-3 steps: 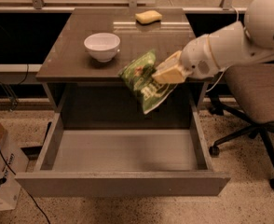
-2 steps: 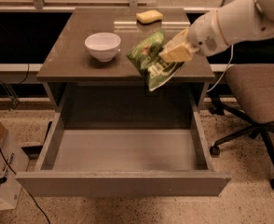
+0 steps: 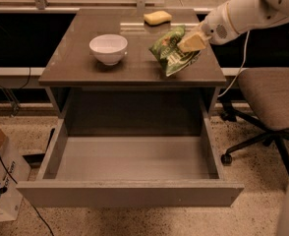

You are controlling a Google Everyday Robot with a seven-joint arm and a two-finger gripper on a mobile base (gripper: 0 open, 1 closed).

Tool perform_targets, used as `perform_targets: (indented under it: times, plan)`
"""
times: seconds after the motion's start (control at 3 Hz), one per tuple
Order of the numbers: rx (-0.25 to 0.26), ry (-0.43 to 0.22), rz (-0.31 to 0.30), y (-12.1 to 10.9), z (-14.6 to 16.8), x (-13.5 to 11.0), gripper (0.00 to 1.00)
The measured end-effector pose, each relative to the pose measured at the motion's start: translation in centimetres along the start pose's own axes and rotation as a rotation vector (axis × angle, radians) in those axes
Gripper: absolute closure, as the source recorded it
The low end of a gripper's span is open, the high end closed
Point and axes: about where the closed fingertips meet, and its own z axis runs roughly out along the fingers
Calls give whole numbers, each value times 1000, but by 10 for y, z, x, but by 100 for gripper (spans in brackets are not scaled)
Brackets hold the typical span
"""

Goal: Pick green jalapeno chip bag from top drawer and place on counter

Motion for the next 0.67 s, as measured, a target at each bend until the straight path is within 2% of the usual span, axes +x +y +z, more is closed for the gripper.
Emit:
perform_targets:
  times: [0.33, 0.67]
  plan:
    - [-7, 30, 48, -23, 30, 18, 52]
    - [-2, 29, 108, -46, 64, 29, 27]
